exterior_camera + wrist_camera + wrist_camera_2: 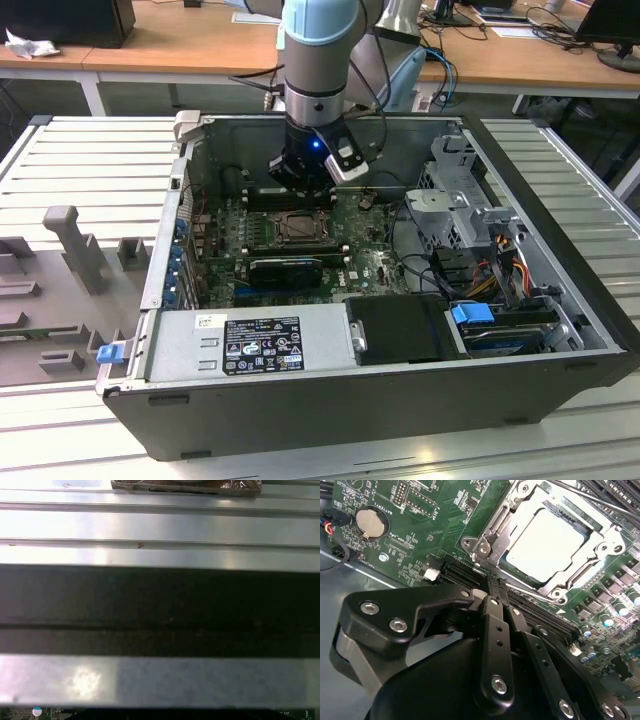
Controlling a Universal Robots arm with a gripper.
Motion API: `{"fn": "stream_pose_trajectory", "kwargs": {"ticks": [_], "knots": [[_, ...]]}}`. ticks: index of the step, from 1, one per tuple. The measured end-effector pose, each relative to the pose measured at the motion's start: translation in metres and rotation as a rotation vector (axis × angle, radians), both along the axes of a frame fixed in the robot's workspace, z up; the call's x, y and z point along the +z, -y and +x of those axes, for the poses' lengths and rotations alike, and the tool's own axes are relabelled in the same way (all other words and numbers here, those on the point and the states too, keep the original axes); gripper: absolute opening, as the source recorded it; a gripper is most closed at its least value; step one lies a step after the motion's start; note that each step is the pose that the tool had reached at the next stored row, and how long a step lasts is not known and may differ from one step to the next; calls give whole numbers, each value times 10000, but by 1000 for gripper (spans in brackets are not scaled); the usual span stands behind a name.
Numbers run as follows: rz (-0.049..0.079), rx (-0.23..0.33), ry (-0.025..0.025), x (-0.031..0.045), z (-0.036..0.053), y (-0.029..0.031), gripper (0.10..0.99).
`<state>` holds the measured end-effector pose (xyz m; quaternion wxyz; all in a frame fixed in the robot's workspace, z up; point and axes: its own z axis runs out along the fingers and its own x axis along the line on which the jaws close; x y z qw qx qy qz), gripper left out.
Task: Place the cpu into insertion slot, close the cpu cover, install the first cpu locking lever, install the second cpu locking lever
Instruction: 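Install the first cpu locking lever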
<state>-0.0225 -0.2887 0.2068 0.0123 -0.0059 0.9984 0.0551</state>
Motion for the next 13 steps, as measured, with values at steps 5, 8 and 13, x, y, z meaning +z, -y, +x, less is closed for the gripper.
{"fn": "stream_pose_trajectory", "kwargs": {"ticks": [5, 8, 13], "knots": [[-277, 1, -26, -24, 7, 0, 106], [-330, 0, -42, -39, 18, -1, 106], [-223, 1, -56, -61, 39, -4, 106]]}}
